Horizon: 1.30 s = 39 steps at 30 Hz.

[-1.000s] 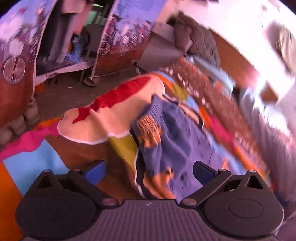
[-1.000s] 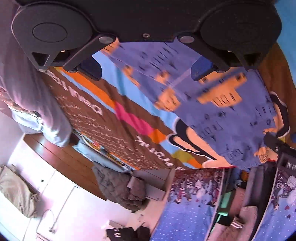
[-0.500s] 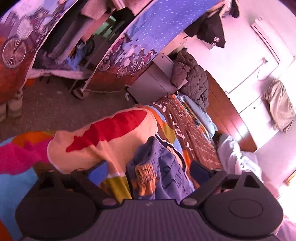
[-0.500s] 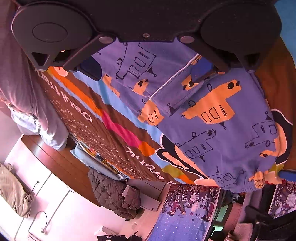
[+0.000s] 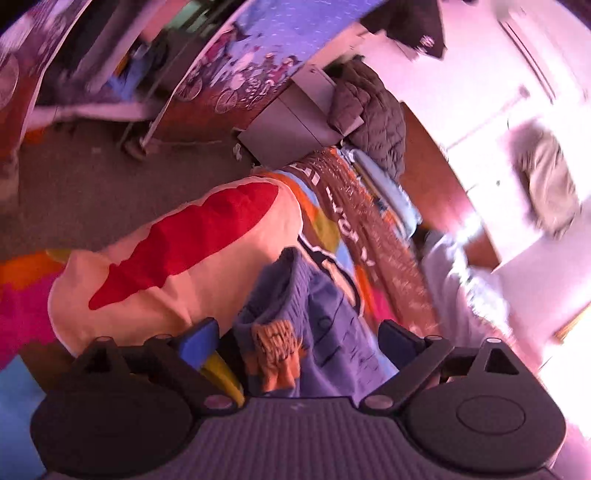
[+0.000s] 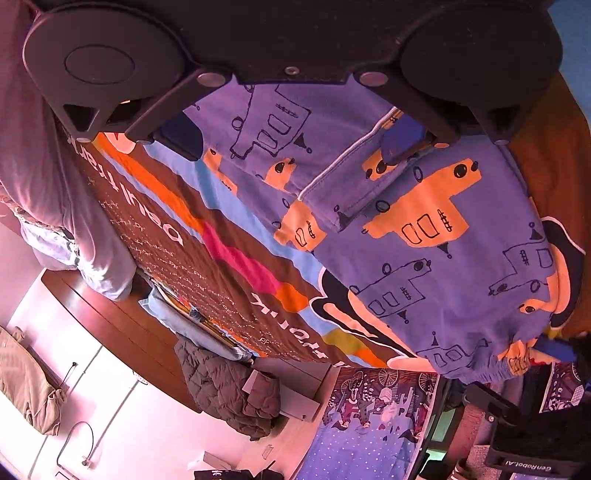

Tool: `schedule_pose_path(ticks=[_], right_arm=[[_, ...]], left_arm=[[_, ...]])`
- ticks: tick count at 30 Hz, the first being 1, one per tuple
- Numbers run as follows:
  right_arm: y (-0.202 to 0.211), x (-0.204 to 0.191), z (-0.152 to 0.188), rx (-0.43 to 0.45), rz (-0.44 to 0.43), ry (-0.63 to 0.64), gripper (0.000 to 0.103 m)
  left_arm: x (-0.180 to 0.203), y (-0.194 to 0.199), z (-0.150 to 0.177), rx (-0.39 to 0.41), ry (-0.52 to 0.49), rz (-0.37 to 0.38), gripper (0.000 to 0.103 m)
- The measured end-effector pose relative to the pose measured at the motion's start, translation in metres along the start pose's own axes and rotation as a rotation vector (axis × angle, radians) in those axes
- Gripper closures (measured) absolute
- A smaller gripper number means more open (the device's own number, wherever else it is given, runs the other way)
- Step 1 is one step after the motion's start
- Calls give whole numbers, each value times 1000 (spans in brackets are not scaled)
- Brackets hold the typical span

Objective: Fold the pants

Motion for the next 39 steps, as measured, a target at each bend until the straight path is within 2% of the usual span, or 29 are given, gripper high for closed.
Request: schedule_pose_path(ticks=[3,9,13,18,19,20,21,22,23,25,27,32,39], right_arm=[[0,0,0,0,2,3,1],[0,0,0,0,0,-1,1],[0,1,0,0,0,-2,1],[0,0,0,1,12,16,1],[-1,0,-1,1,13,17,1],[-1,0,0,1,12,16,1],[-1,0,0,1,12,15,1],[-1,0,0,2,12,14,1],[-1,-1,0,2,12,14,1],[-1,-1,0,2,12,14,1],[-1,-1,0,2,13,15,1],[-2,-2,-1,2,22,26,1],[-2,-6,-3,11,46,58,1]], left_arm=[[-5,-6,1,-10,25,37,2],[-1,-10,5,-40,-7,68,1],[-3,-11,3,-32,16,65,2],[-2,-13,5,-19,1,22,6],[-2,-13,5,-12,5,1,12],[-4,-12,5,-5,12,-21,27],[-7,-13,4,1,30,-54,36],[-11,-14,2,-3,52,-80,56],[-16,-16,1,-9,76,-98,71],[-22,-18,-1,-20,125,-99,74],[-19,-17,-2,-14,112,-108,79],[11,-5,-1,56,-42,-142,84],[54,17,-1,117,-209,-124,84]])
Point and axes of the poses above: each gripper's, at about its wrist camera, not at the fingertips, and y roughly against the way its jaws point, x to its right, z to its underside, the point moved 7 cm from there along -y, roughly the way its jaws point, and after that the axes turned 13 degrees about -z, right-handed, at the moved point
